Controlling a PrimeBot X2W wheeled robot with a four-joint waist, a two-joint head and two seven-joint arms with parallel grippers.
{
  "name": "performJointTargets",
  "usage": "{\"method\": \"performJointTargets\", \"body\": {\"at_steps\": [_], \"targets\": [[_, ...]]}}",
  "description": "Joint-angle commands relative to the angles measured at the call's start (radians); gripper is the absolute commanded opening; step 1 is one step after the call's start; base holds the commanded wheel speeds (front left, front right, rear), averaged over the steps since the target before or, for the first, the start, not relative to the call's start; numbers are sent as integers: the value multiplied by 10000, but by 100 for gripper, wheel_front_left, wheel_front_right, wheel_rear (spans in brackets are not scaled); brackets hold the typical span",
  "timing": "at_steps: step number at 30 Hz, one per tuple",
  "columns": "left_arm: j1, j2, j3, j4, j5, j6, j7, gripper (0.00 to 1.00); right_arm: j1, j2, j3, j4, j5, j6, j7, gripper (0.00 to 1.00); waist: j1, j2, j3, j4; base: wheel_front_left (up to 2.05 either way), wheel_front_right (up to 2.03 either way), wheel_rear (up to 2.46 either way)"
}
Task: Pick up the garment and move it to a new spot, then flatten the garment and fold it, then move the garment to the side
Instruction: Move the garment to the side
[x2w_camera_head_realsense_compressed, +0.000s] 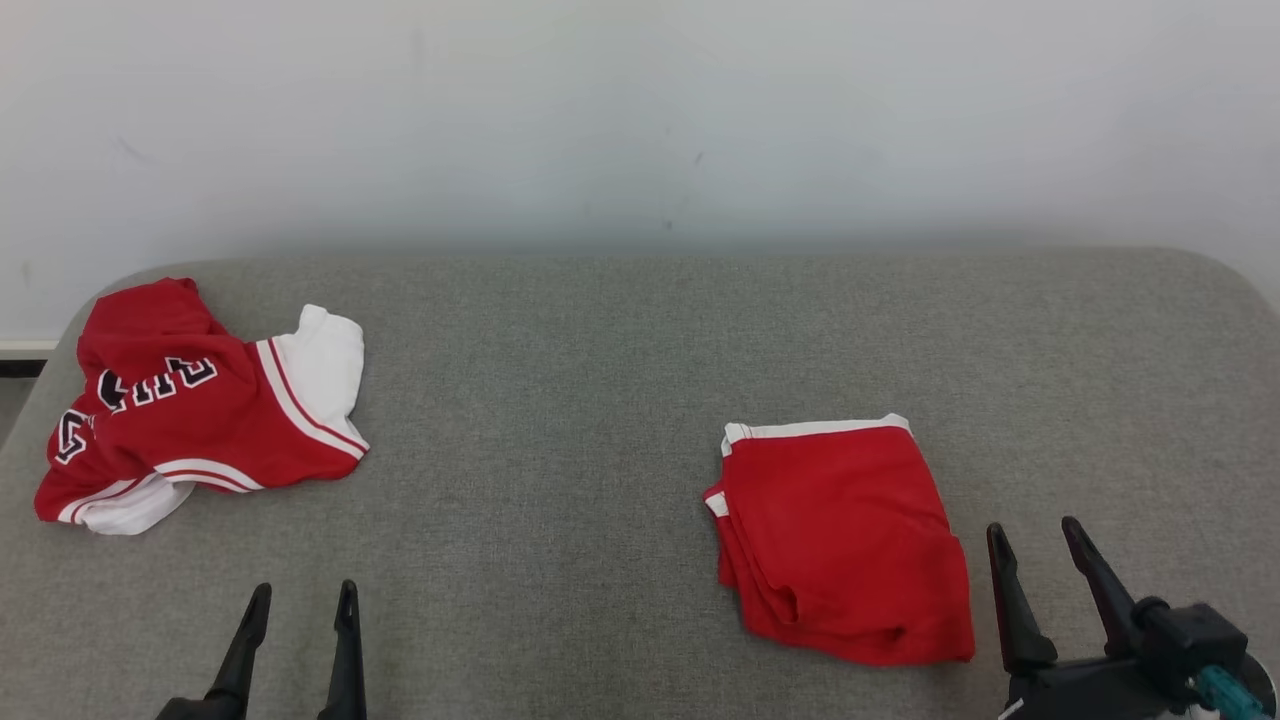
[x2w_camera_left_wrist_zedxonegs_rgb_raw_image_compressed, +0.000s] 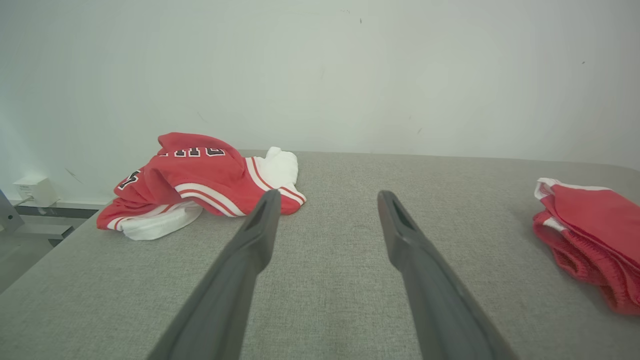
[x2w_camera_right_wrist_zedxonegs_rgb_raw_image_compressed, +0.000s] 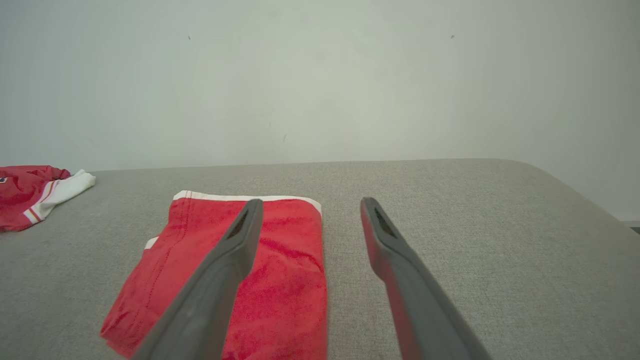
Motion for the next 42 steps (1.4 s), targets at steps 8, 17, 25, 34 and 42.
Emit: {"method": "performJointTargets", "body": {"at_steps": [8,17,25,34,42], "targets": [[-558,-2,-260,108,-141,-44,-7,100,-2009,-696,434,1531,22,7,348,100,1,0,725,463,0,0,0],[-907,-8,-455,198,-259,11,-7,100,-3391,-933,947,3764,305,7,784,100,1,0,1233,876,0,0,0],[-1047,-8,-581,259,-340,87,-7,100,-3980,-922,1670,5547,800,7,841,100,1,0,1387,1069,0,0,0],[-924,-7,-613,355,-371,141,-7,100,-4064,-757,2427,6607,1656,7,891,0,1,0,1232,970,0,0,0],[-1097,-9,-672,113,-470,163,-7,100,-5367,-1350,3397,6652,1942,-7,826,0,1,0,1687,538,0,0,0]]}}
